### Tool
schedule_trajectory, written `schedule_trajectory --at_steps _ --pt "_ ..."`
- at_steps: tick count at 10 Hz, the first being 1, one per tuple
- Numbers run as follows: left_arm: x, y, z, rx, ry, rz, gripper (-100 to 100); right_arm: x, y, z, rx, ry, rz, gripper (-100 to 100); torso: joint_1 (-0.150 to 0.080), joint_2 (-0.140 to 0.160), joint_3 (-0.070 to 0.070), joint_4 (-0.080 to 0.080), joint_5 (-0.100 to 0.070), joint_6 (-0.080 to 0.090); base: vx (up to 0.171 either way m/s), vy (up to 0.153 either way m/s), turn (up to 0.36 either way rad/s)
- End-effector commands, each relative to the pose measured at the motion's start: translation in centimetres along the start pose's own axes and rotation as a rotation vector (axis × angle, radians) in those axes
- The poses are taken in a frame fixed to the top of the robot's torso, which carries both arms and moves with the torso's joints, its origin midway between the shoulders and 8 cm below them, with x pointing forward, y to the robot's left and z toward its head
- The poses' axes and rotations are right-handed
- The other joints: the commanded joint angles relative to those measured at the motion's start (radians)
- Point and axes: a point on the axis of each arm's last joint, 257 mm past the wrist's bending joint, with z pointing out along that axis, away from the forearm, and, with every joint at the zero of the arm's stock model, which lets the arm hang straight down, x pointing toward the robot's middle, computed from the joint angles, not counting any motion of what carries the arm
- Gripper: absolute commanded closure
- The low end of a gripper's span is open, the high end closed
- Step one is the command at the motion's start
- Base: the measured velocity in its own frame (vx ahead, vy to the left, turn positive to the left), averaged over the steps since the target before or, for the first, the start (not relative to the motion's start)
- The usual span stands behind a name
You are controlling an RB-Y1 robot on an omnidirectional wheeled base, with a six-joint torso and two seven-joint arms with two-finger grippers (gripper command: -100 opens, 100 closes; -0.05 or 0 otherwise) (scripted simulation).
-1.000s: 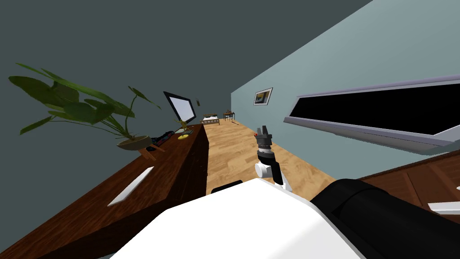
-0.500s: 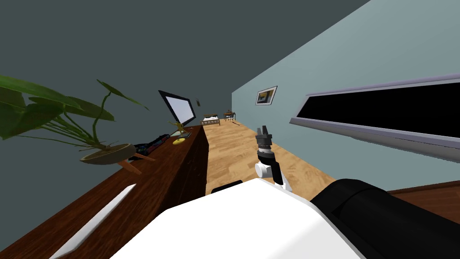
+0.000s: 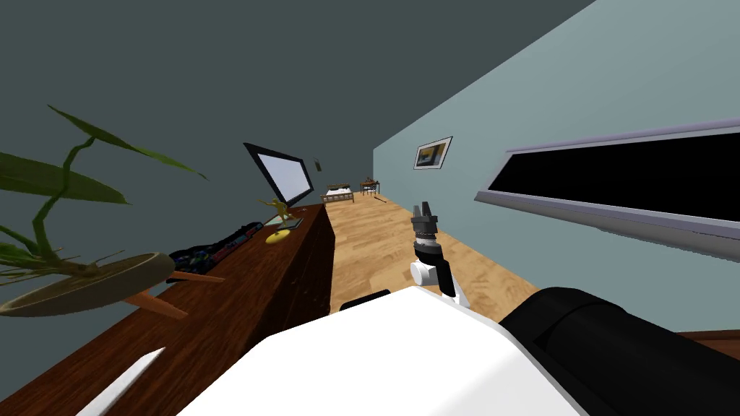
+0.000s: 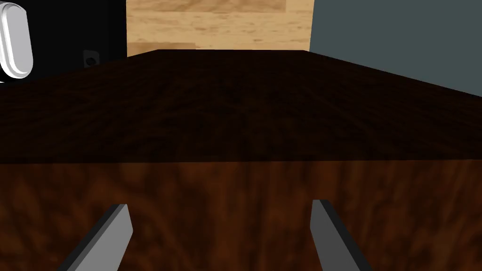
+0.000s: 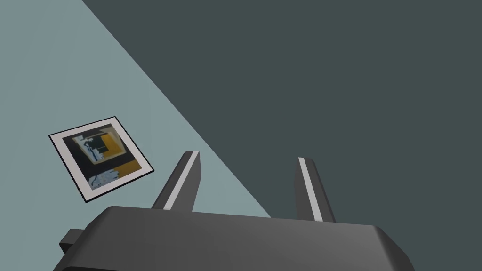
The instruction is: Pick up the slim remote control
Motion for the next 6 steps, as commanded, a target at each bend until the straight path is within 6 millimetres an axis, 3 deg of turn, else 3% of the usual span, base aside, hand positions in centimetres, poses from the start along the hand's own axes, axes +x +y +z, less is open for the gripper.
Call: schedule_trajectory --at_steps 1,4,5,6 --pt "-1.25 0.47 -0.56 -0.01 -0.02 0.007 -100 0.0 0.0 0.0 0.0 0.0 0.0 0 0.0 0.0 0.0 0.0 0.0 0.0 0.319 0.049 -0.016" --pt "-2.25 0.06 -0.34 0.003 -0.051 0.007 -100 0.0 0.0 0.0 0.0 0.0 0.0 0 0.003 0.001 0.0 0.0 0.001 0.0 0.268 0.059 -0.022" --pt "-2.11 0.22 -0.45 -0.001 -0.046 0.008 -100 0.0 0.0 0.0 0.0 0.0 0.0 0 0.004 0.004 0.002 0.001 0.001 0.0 0.091 0.034 -0.008" --pt "-2.15 0.2 -0.44 -0.001 -0.047 0.009 0 0.01 0.01 0.01 0.0 0.0 0.0 0 0.002 0.012 0.006 0.002 0.001 -0.001 0.019 0.006 -0.004"
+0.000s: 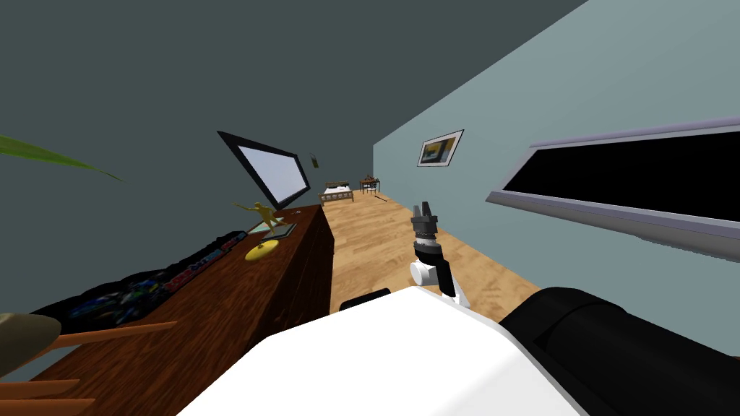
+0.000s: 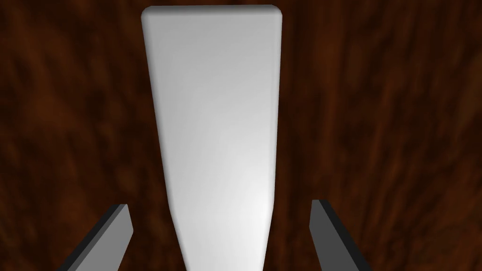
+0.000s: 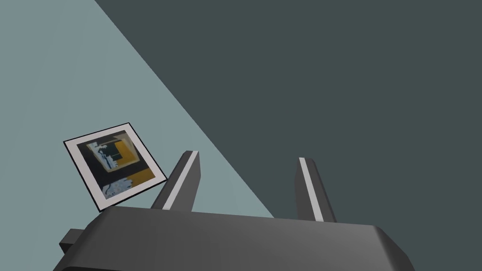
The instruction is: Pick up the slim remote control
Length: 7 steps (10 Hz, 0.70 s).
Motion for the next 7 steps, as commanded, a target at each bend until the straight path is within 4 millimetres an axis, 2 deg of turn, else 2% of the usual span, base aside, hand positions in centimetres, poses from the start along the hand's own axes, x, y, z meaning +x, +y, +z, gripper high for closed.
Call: schedule_trajectory --at_steps 1,2,3,4,5,6,7 --pt "1.2 0.6 0.2 -0.002 0.019 -0.016 -100 0.0 0.0 0.0 0.0 0.0 0.0 0 0.0 0.0 0.0 0.0 0.0 0.0 -0.007 -0.008 -0.005" --pt "0.3 0.7 0.3 -0.004 0.005 -0.012 -100 0.0 0.0 0.0 0.0 0.0 0.0 0 -0.001 0.003 0.002 0.001 0.0 0.0 -0.025 -0.018 0.003" --pt "1.7 0.8 0.5 0.003 0.029 -0.024 -100 0.0 0.0 0.0 0.0 0.0 0.0 0 -0.002 0.005 0.003 0.001 0.0 0.0 -0.045 -0.028 -0.002" --pt "1.3 1.3 0.5 -0.008 0.024 -0.026 -100 0.0 0.0 0.0 0.0 0.0 0.0 0 -0.003 0.007 0.004 0.002 -0.001 -0.001 -0.042 -0.022 0.005" --pt "-0.2 1.1 0.6 -0.004 -0.004 -0.017 -100 0.0 0.0 0.0 0.0 0.0 0.0 0 -0.002 0.008 0.005 0.002 -0.001 0.0 -0.018 -0.005 0.004" --pt "-0.4 1.1 0.6 -0.004 -0.007 -0.016 -100 0.0 0.0 0.0 0.0 0.0 0.0 0 -0.002 0.006 0.004 0.002 -0.001 0.0 0.0 0.0 0.0" --pt "1.0 1.4 0.9 -0.002 0.02 -0.03 -100 0.0 0.0 0.0 0.0 0.0 0.0 0 -0.001 0.005 0.003 0.001 0.0 0.0 -0.015 -0.005 -0.006"
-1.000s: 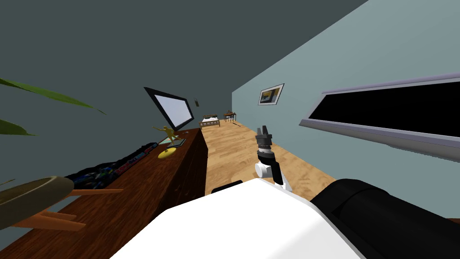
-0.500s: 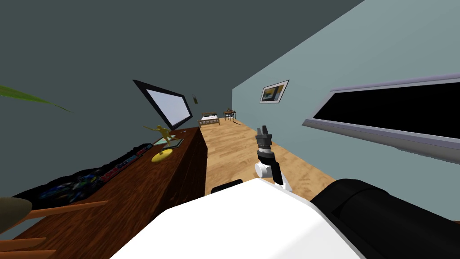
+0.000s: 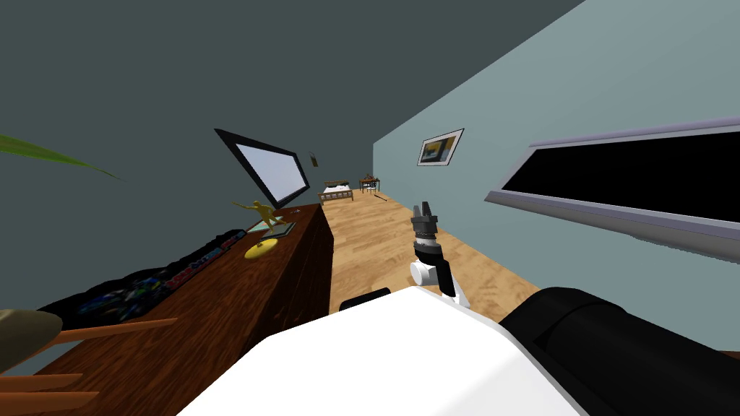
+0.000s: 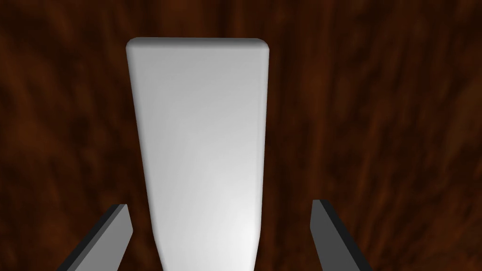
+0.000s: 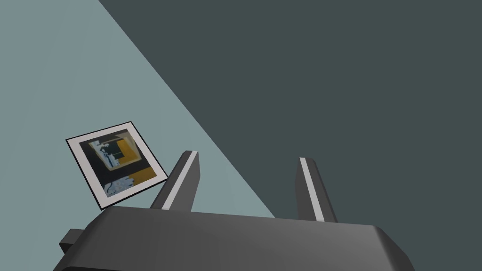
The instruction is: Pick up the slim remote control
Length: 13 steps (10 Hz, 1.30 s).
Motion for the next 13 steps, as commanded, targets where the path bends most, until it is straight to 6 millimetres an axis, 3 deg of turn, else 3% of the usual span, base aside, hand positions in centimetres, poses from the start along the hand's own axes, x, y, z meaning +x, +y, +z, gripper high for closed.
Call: schedule_trajectory --at_steps 1,2,3,4,5,6,7,9,10,12,13 --pt "-0.9 0.0 0.1 0.002 -0.011 0.002 -100 0.0 0.0 0.0 0.0 0.0 0.0 0 0.0 0.0 0.0 0.0 0.0 0.0 -0.022 -0.012 0.006" --pt "0.7 0.2 0.4 0.008 0.019 -0.01 -100 0.0 0.0 0.0 0.0 0.0 0.0 0 0.0 0.0 0.0 0.0 0.0 0.0 -0.032 -0.015 -0.005" --pt "0.4 0.6 0.4 -0.002 0.018 -0.012 -100 0.0 0.0 0.0 0.0 0.0 0.0 0 -0.001 0.001 0.001 0.0 0.0 0.0 -0.032 -0.017 0.004" --pt "-1.1 0.4 0.4 0.002 -0.008 -0.003 -100 0.0 0.0 0.0 0.0 0.0 0.0 0 -0.001 0.001 0.001 0.0 0.0 0.0 -0.017 -0.011 0.005" --pt "-0.3 0.9 0.6 -0.002 0.01 -0.015 -100 0.0 0.0 0.0 0.0 0.0 0.0 0 -0.001 0.0 0.0 0.0 0.0 0.0 -0.025 -0.015 -0.008" --pt "-1.9 0.5 0.8 0.004 -0.013 -0.002 -100 0.0 0.0 0.0 0.0 0.0 0.0 0 -0.001 0.001 0.0 0.0 0.0 0.0 -0.025 -0.014 0.003" --pt "-0.7 1.1 0.8 -0.003 0.011 -0.019 -100 0.0 0.0 0.0 0.0 0.0 0.0 0 -0.001 0.0 0.0 0.0 0.0 0.0 -0.031 -0.022 -0.004" --pt "-2.6 0.7 1.1 0.006 -0.014 -0.001 -100 0.0 0.0 0.0 0.0 0.0 0.0 0 -0.001 0.001 0.001 0.0 0.0 0.0 -0.023 -0.012 0.003" --pt "-1.8 1.1 1.2 0.0 0.009 -0.013 -100 0.0 0.0 0.0 0.0 0.0 0.0 0 0.0 0.0 0.0 0.0 0.0 0.0 -0.022 -0.008 -0.005" --pt "-3.5 0.7 1.3 0.007 -0.015 0.003 -100 0.0 0.0 0.0 0.0 0.0 0.0 0 -0.001 0.0 0.0 0.0 0.0 0.0 -0.016 -0.01 0.001" --pt "-2.4 0.8 1.6 0.011 0.017 -0.003 -100 0.0 0.0 0.0 0.0 0.0 0.0 0 -0.001 0.0 0.0 0.0 0.0 0.0 -0.022 -0.012 -0.004"
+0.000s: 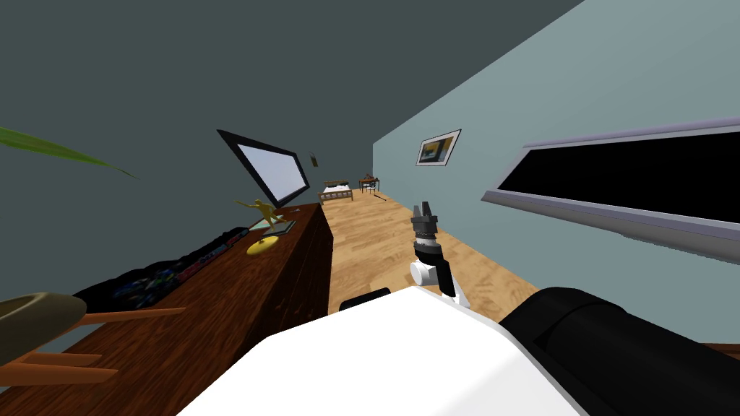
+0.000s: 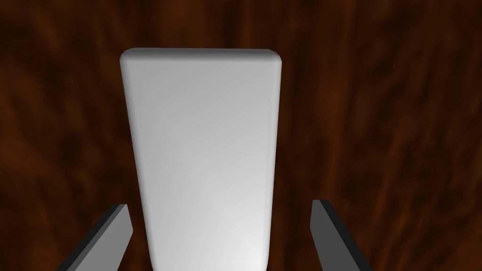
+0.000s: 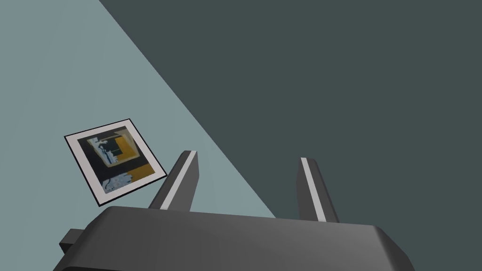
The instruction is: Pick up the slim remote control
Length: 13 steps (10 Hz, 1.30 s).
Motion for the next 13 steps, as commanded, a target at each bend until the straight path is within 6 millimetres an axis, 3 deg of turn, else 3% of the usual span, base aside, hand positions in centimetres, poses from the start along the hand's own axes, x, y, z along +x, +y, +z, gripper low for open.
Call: schedule_trajectory --at_steps 1,2,5,6,7,9,11,12,13 --pt "-0.6 0.1 -0.1 -0.002 0.0 0.004 -100 0.0 0.0 0.0 0.0 0.0 0.0 0 0.0 0.0 0.0 0.0 0.0 0.0 -0.026 -0.017 0.003" --pt "-1.5 0.0 -0.1 0.001 -0.016 0.01 -100 0.0 0.0 0.0 0.0 0.0 0.0 0 0.0 0.0 0.0 0.0 0.0 0.0 -0.015 -0.009 0.001" --pt "-0.9 0.3 0.0 -0.005 0.013 0.007 -100 0.0 0.0 0.0 0.0 0.0 0.0 0 0.0 0.0 0.0 0.0 0.0 0.0 -0.015 -0.007 0.0" --pt "-2.5 0.0 -0.1 -0.001 -0.014 0.017 -100 0.0 0.0 0.0 0.0 0.0 0.0 0 0.0 0.0 0.0 0.0 0.0 0.0 -0.016 -0.008 0.003" --pt "-1.3 0.3 0.0 -0.004 0.021 0.009 -100 0.0 0.0 0.0 0.0 0.0 0.0 0 0.0 0.0 0.0 0.0 0.0 0.0 -0.023 -0.017 -0.006" --pt "-3.5 0.0 -0.2 -0.004 -0.01 0.024 -100 0.0 0.0 0.0 0.0 0.0 0.0 0 0.0 0.0 0.0 0.0 0.0 0.0 -0.02 -0.011 0.003" --pt "-3.3 0.1 -0.3 -0.002 -0.007 0.025 -100 0.0 0.0 0.0 0.0 0.0 0.0 0 0.0 -0.001 0.0 0.0 0.0 0.0 0.0 0.0 0.0" --pt "-3.3 0.1 -0.3 -0.002 -0.009 0.025 100 0.0 0.0 0.0 0.0 0.0 0.0 0 0.001 -0.001 -0.001 0.0 0.0 0.0 0.0 0.0 0.0" --pt "-3.3 0.1 -0.3 -0.002 -0.009 0.025 100 0.0 0.0 0.0 0.0 0.0 0.0 0 0.001 -0.001 -0.001 0.0 0.0 0.0 0.0 0.0 0.0"
